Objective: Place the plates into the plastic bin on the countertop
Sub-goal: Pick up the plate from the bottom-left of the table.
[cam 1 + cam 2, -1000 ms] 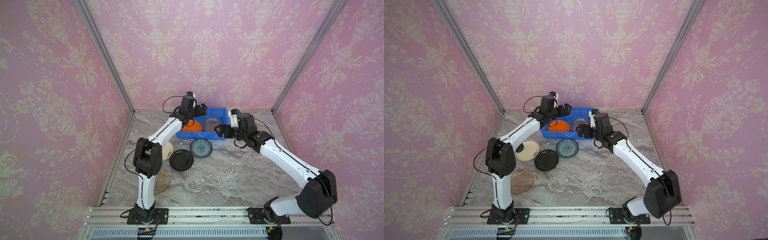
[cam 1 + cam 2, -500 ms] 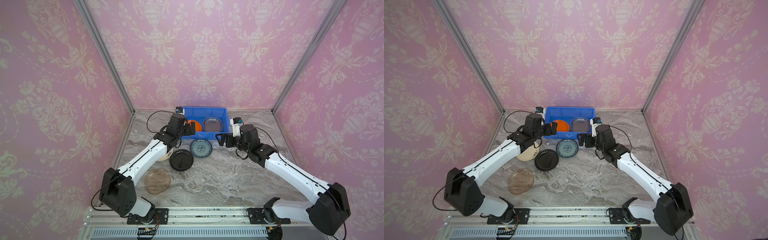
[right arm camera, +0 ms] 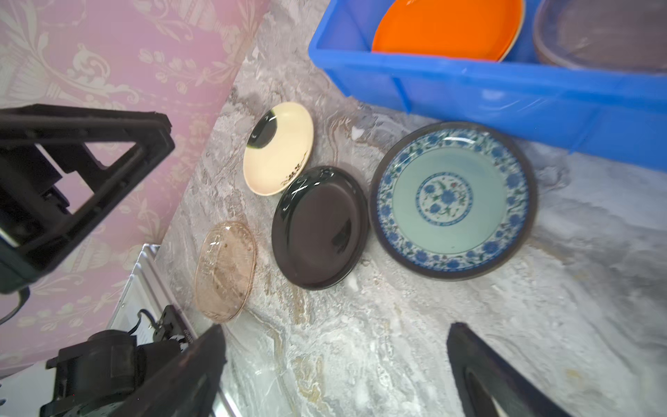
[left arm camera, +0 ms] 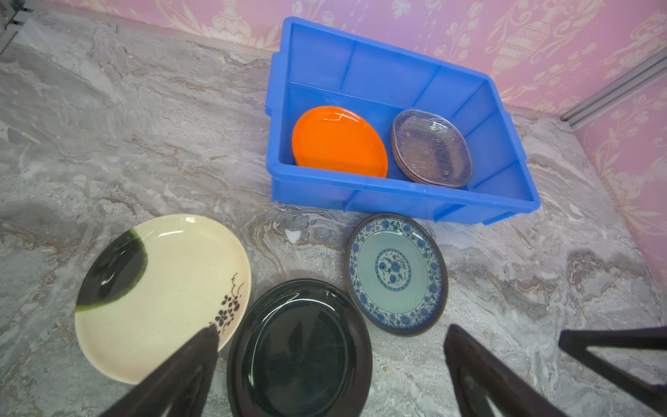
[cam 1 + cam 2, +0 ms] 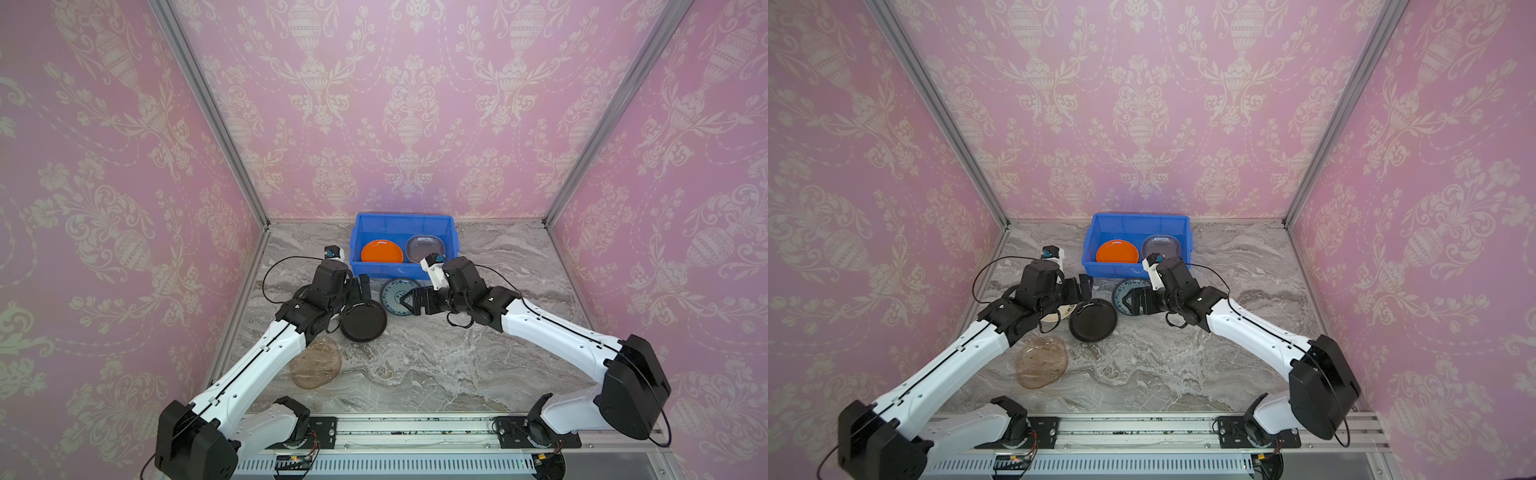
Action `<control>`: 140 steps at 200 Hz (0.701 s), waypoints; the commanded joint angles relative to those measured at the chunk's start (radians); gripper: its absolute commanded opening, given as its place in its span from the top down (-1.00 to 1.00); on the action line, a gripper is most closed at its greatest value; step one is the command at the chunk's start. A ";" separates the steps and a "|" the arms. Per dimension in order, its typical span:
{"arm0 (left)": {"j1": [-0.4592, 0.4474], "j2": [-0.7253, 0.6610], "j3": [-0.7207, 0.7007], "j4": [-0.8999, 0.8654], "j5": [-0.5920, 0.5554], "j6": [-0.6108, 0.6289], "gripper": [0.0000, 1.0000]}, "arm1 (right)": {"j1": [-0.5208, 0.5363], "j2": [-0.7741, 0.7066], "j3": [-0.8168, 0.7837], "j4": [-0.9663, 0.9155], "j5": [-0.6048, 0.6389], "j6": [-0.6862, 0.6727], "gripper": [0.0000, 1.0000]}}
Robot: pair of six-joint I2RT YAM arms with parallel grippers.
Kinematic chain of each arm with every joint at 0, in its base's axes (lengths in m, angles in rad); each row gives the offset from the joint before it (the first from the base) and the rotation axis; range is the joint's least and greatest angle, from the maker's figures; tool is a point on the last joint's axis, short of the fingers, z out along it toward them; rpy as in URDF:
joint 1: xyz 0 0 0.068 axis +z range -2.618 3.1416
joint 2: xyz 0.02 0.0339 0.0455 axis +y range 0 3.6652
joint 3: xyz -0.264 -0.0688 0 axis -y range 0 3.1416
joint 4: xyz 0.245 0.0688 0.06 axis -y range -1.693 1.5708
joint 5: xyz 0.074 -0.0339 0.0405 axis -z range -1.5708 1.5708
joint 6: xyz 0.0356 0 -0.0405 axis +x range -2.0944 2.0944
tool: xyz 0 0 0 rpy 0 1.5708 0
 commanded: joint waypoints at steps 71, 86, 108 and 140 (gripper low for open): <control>0.178 -0.320 -0.151 -0.029 0.184 -0.188 -0.95 | 0.246 0.375 0.200 0.004 -0.256 0.167 -0.43; 0.199 -0.369 -0.187 -0.043 0.197 -0.195 -0.94 | 0.277 0.428 0.259 -0.034 -0.259 0.152 -0.39; 0.207 -0.422 -0.222 -0.045 0.221 -0.207 -0.93 | 0.307 0.516 0.366 -0.121 -0.270 0.128 -0.06; 0.225 -0.467 -0.277 -0.013 0.283 -0.254 -0.92 | 0.327 0.609 0.468 -0.197 -0.297 0.122 -0.02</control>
